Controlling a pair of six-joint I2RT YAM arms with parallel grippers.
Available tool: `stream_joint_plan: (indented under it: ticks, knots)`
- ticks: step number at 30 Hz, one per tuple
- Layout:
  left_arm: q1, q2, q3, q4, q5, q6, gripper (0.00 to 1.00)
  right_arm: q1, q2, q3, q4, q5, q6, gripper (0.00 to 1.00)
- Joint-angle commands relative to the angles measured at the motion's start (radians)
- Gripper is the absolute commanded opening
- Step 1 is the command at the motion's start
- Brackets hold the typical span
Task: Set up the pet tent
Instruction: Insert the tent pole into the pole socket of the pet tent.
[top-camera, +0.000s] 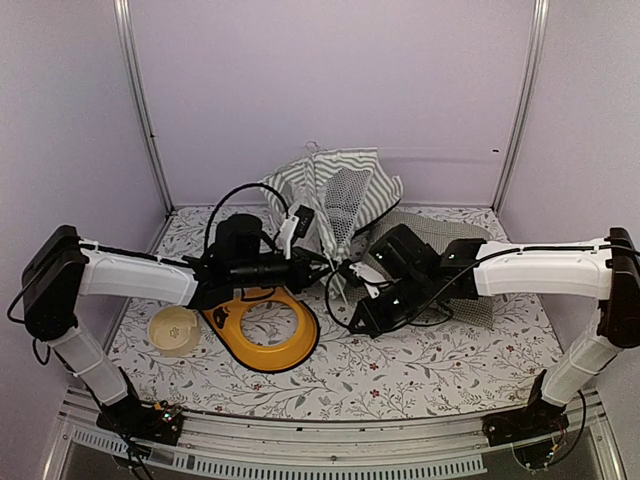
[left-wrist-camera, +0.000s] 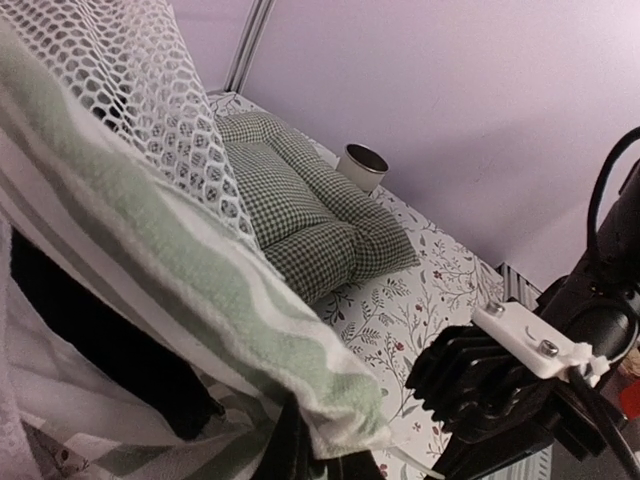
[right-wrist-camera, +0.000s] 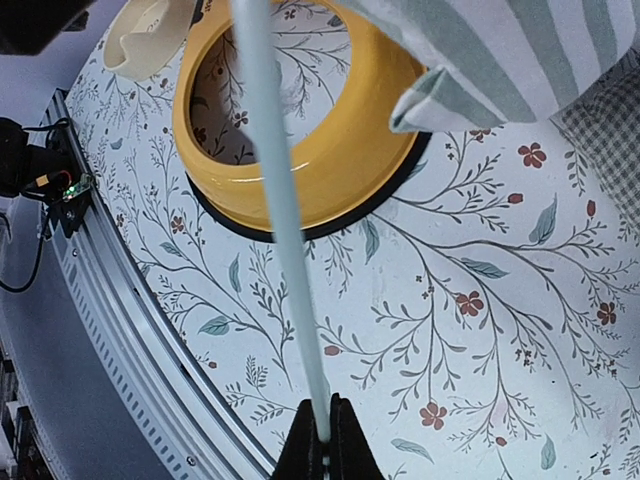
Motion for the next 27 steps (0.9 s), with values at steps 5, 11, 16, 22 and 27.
stream_joint_plan:
  ticks: [5,11,16,22,27]
  knots:
    - [-0.087,0.044,-0.007,-0.149,0.124,0.041,0.00,-0.101,0.064,0.003,0.117,0.025,0.099,0.00]
    - [-0.106,0.099,0.007,-0.214,0.103,0.055,0.00,-0.101,0.069,-0.008,0.122,0.025,0.114,0.00]
    - [-0.122,0.117,0.008,-0.221,0.128,0.050,0.00,-0.101,0.083,-0.040,0.142,0.028,0.121,0.00]
    - [-0.144,0.127,0.030,-0.232,0.226,0.057,0.00,-0.090,0.093,-0.061,0.165,0.038,0.120,0.00]
    - [-0.160,0.172,0.057,-0.293,0.249,0.086,0.00,-0.090,0.080,-0.057,0.181,0.079,0.117,0.00]
